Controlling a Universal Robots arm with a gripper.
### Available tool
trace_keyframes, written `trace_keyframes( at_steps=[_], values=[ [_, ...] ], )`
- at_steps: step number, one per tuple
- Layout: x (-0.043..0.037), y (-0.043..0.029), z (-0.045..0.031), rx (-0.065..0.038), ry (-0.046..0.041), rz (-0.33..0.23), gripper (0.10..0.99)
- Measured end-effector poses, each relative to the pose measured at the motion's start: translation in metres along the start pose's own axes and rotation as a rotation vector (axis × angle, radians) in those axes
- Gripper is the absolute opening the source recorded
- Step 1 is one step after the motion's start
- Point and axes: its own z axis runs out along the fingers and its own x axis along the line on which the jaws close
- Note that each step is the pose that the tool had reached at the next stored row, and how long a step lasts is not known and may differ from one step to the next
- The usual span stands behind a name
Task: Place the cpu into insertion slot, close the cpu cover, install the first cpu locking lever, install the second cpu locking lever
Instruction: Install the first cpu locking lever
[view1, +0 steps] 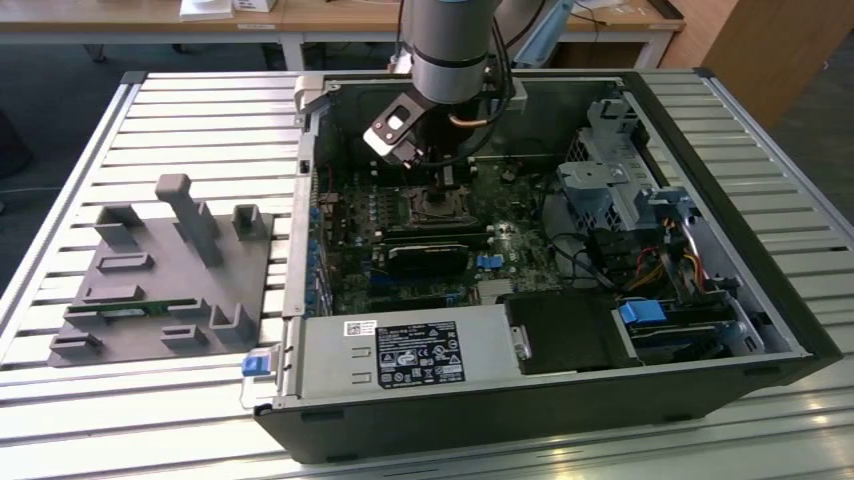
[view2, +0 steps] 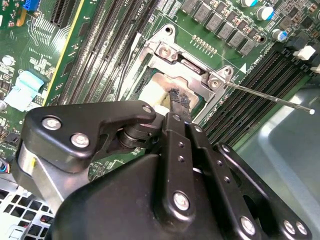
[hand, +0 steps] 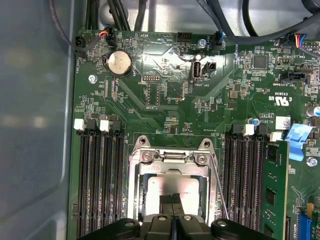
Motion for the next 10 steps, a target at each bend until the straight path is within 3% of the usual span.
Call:
trace_keyframes(
  at_steps=[10],
  values=[
    [0.0, 0.0, -0.0024, 0.0, 0.0002, 0.0, 0.106]
  ],
)
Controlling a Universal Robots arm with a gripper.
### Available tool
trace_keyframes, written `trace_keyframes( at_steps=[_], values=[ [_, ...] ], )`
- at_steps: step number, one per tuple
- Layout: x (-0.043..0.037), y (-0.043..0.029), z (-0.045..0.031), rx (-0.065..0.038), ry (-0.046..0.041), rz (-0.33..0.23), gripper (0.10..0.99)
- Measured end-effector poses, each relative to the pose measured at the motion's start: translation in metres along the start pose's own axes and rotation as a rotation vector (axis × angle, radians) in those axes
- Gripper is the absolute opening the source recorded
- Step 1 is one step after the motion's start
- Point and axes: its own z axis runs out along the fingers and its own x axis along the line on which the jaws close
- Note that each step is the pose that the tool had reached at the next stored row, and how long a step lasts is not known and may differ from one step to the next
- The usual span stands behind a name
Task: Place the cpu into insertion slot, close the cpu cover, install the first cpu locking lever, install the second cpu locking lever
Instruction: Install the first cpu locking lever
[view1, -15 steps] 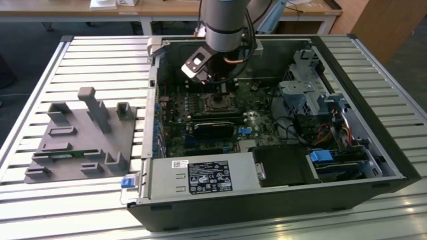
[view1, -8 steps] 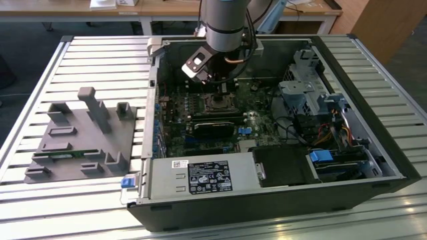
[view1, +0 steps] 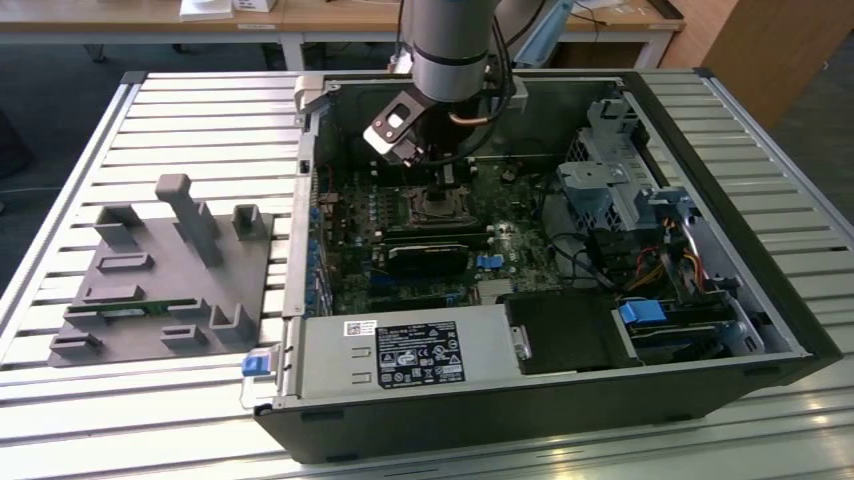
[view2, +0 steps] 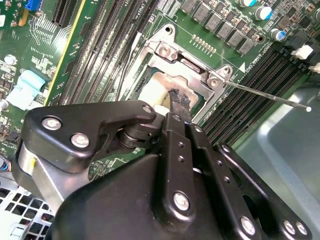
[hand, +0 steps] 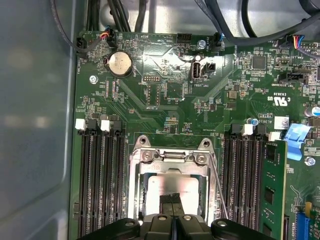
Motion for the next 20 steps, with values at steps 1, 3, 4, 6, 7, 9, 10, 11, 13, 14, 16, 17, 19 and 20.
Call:
trace_keyframes(
  at_steps=[1, 3, 4, 6, 7, 9, 10, 11, 13, 14, 16, 17, 19, 20],
  values=[
    [0.0, 0.0, -0.0004, 0.0, -0.0002, 0.0, 0.106],
    [0.0, 0.0, -0.0009, 0.0, -0.0003, 0.0, 0.106],
    [0.0, 0.0, -0.001, 0.0, -0.0002, 0.0, 0.106],
    [0.0, 0.0, -0.0014, 0.0, -0.0004, 0.0, 0.106],
    [0.0, 0.0, -0.0016, 0.0, -0.0003, 0.0, 0.106],
    [0.0, 0.0, -0.002, 0.0, -0.0004, 0.0, 0.106],
    [0.0, 0.0, -0.0023, 0.0, -0.0004, 0.0, 0.106],
    [0.0, 0.0, -0.0025, 0.0, -0.0003, 0.0, 0.106],
    [0.0, 0.0, -0.0031, 0.0, -0.0003, 0.0, 0.106],
    [0.0, 0.0, -0.0034, 0.0, -0.0002, 0.0, 0.106],
    [0.0, 0.0, -0.0043, 0.0, -0.0003, 0.0, 0.106],
    [0.0, 0.0, -0.0048, 0.0, -0.0003, 0.0, 0.106],
    [0.0, 0.0, -0.0061, 0.0, -0.0004, 0.0, 0.106],
    [0.0001, 0.0, -0.0067, 0.0, -0.0005, 0.0, 0.106]
  ],
)
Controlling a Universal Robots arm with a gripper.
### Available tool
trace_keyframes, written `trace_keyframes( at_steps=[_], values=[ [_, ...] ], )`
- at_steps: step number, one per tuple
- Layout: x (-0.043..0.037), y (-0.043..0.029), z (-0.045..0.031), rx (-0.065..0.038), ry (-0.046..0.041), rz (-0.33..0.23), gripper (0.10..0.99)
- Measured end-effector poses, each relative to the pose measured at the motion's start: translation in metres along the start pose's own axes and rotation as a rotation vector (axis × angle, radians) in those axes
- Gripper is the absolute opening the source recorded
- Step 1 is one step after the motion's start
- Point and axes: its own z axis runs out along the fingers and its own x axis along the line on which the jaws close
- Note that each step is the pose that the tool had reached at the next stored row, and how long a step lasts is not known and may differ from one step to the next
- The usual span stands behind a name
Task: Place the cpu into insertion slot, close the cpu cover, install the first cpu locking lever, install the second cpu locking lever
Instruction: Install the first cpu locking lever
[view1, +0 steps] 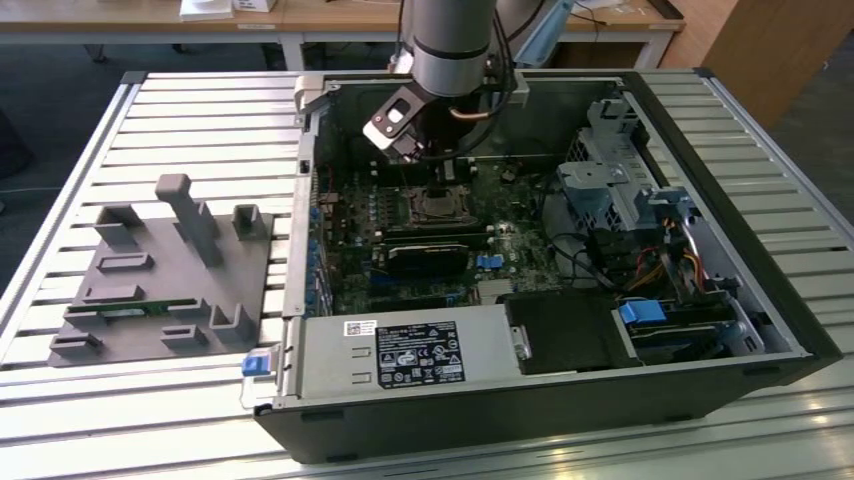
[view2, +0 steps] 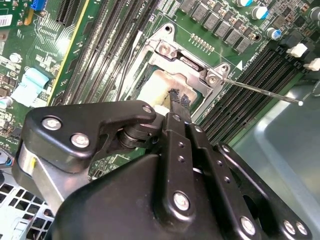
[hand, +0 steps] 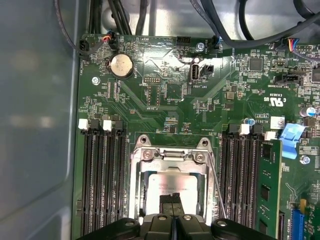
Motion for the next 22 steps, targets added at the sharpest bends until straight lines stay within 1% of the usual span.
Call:
trace_keyframes(
  at_steps=[3, 7, 11, 14, 22],
  values=[
    [0.0001, 0.0, -0.0025, 0.0, -0.0001, 0.0, 0.106],
    [0.0001, 0.0001, -0.0076, 0.0, 0.0, 0.0, 0.106],
    [0.0003, 0.0001, -0.0149, 0.0, -0.0002, 0.0, 0.106],
    [0.0004, 0.0002, -0.022, 0.0, -0.0005, 0.0, 0.106],
    [0.0009, 0.0003, -0.0449, 0.0, -0.0006, 0.0, 0.106]
  ],
)
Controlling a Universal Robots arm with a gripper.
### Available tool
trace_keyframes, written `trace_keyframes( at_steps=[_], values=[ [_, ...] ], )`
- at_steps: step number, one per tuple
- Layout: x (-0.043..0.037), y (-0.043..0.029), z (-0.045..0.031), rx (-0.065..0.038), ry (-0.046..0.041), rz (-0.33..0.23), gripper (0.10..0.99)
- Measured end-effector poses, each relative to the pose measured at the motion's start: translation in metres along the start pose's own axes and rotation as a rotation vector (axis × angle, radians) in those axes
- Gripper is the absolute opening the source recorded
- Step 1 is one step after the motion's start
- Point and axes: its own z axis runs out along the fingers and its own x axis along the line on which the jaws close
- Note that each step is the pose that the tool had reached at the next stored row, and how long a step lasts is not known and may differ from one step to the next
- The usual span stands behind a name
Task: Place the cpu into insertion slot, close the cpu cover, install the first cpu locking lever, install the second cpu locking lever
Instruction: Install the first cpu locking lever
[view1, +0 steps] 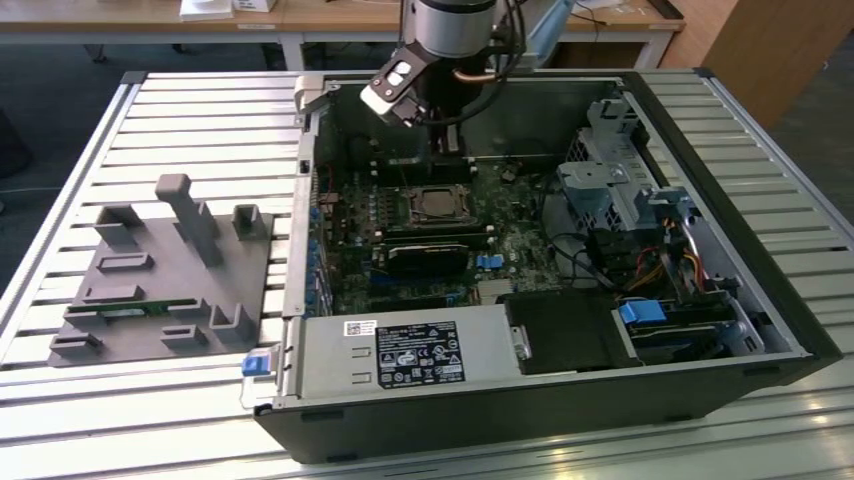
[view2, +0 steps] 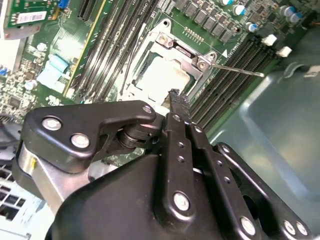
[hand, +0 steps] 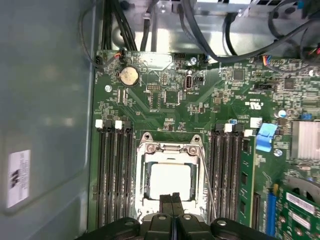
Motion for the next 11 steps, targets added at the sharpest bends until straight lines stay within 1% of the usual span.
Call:
trace_keyframes(
  at_steps=[3, 5, 8, 11],
  values=[
    [0.0002, 0.0, -0.0089, 0.0, -0.0001, 0.0, 0.106],
    [0.0002, 0.0001, -0.0119, 0.0, -0.001, 0.0, 0.106],
    [0.0002, -0.0001, -0.0123, 0.0, -0.0049, -0.017, 0.106],
    [0.0002, -0.0002, -0.0124, 0.001, -0.0058, -0.067, 0.106]
  ],
)
